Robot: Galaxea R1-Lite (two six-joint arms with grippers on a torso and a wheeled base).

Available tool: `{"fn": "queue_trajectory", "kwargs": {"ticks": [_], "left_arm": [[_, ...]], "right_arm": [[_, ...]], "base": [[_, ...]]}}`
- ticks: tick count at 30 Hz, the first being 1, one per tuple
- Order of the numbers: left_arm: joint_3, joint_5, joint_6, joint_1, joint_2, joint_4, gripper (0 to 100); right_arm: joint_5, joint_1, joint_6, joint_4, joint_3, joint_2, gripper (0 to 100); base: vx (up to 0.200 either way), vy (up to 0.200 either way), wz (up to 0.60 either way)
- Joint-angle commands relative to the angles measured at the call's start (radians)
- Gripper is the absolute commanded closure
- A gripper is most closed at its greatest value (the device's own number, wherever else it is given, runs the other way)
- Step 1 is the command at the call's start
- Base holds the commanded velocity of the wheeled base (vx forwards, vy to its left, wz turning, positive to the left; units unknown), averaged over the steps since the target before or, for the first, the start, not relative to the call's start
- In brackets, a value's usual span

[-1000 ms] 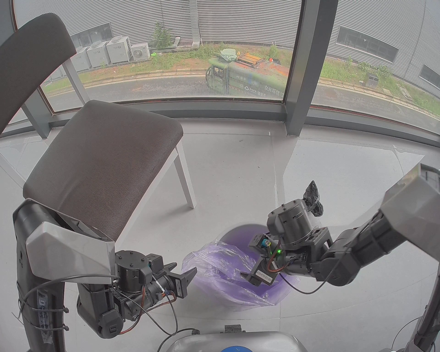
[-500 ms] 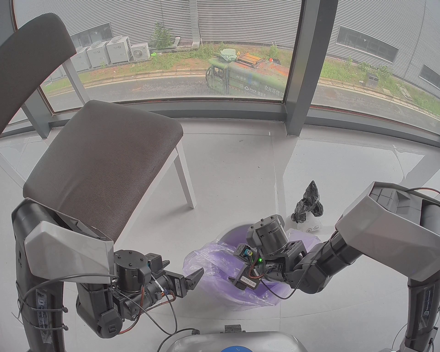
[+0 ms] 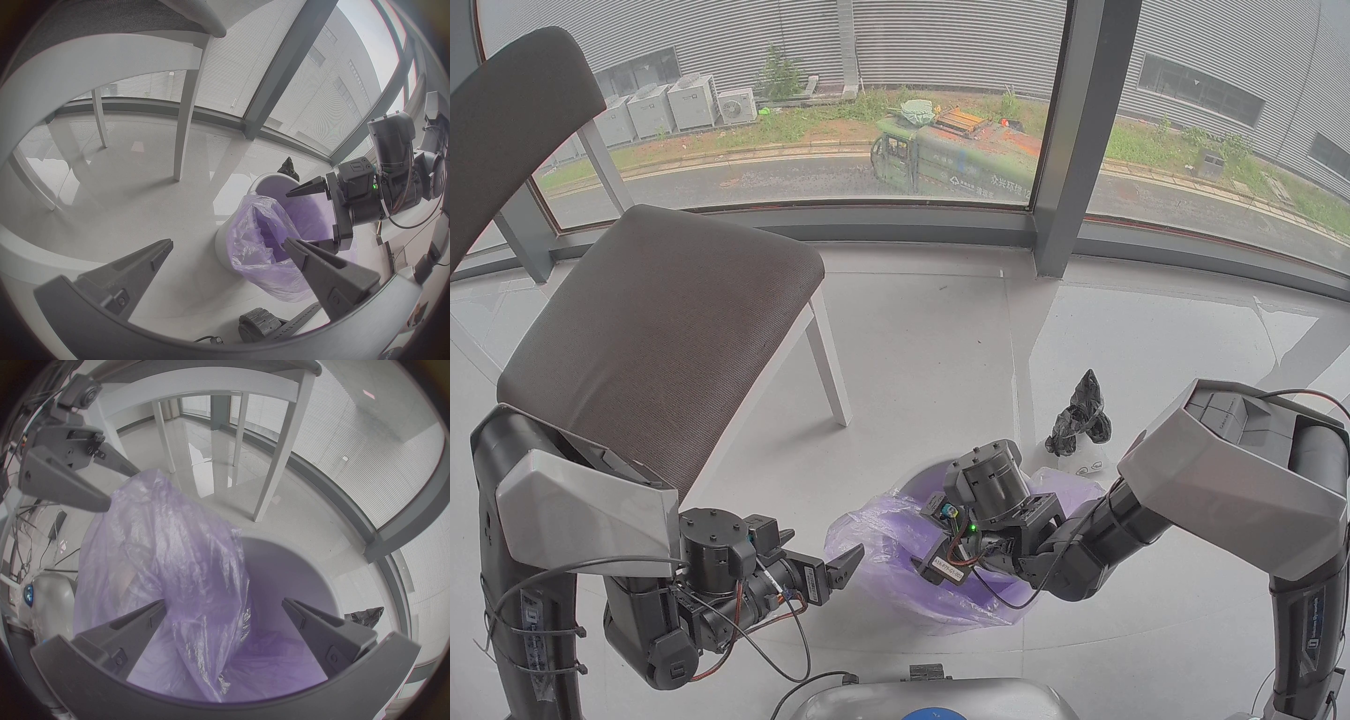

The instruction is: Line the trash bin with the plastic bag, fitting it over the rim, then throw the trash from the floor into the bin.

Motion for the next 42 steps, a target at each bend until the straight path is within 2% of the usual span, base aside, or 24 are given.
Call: {"fn": "queue_trajectory", "kwargs": {"ticks": [1,13,14,28,38,42], "left_arm": [[0.000,0.000,0.000,0.001,-0.002,-0.018,0],[-0.002,0.000,0.001,0.001,0.000,-0.018,0],[-0.002,0.000,0.000,0.001,0.000,-0.018,0],[-0.005,0.000,0.000,0.004,-0.002,-0.018,0],[-0.006,-0.008,0.000,0.038,-0.033,-0.018,0],[-0.006,-0.012,-0.002,0.055,-0.042,-0.018,0]], "right_arm": [[-0.002,0.000,0.009,0.001,-0.023,0.010,0],[-0.034,0.000,0.009,0.000,-0.037,0.038,0],[-0.037,0.000,0.009,-0.002,-0.037,0.038,100],[-0.040,-0.026,0.010,0.006,-0.045,-0.036,100],[-0.040,-0.113,-0.030,0.038,-0.120,-0.102,100],[-0.040,-0.124,-0.031,0.038,-0.161,-0.095,100]], "base": [[0.000,0.000,0.00],[0.000,0.000,0.00],[0.000,0.000,0.00],[0.000,0.000,0.00],[0.000,0.000,0.00],[0.000,0.000,0.00]]}}
